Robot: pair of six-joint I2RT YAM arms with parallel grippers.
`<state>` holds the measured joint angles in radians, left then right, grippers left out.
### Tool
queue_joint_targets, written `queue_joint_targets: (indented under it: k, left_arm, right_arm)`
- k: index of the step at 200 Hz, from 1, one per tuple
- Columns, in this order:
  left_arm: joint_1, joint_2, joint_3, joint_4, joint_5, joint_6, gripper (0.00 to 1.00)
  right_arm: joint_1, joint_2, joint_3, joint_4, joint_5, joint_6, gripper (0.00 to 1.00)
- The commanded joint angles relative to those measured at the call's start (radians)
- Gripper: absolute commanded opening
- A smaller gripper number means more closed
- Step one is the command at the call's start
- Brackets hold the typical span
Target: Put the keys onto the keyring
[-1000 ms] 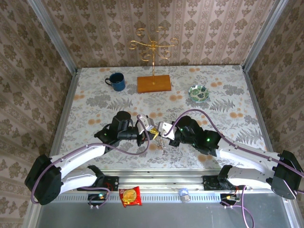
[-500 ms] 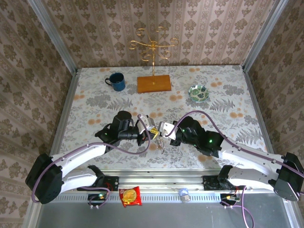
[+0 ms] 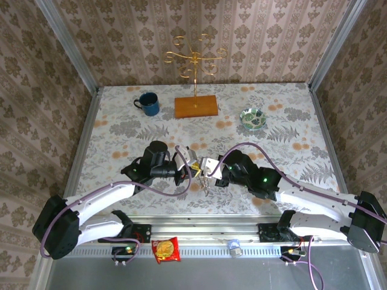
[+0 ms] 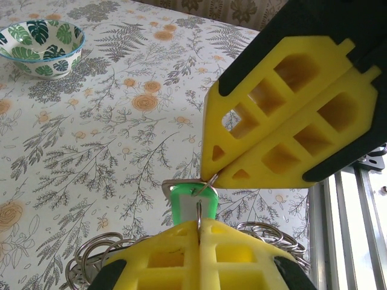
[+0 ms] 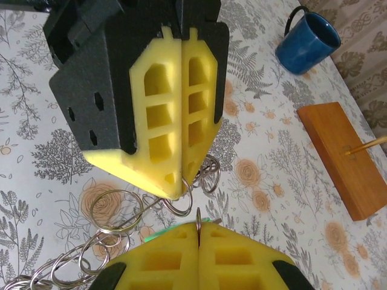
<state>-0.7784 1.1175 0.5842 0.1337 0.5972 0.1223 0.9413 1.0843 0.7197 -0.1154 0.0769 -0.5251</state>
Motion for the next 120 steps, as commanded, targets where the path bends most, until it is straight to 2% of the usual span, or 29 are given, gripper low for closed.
queue_joint_targets:
  k: [1, 120]
  left_arm:
    - [-0.005, 0.005, 0.043, 0.009, 0.008, -0.006, 0.0]
    - [-0.005, 0.005, 0.043, 0.003, -0.007, -0.005, 0.0]
  right_arm:
    - [0.008, 0.01, 0.009, -0.01, 0.025, -0.015, 0.0]
    - [0.02, 0.002, 0.007, -0.049, -0.056, -0.032, 0.0]
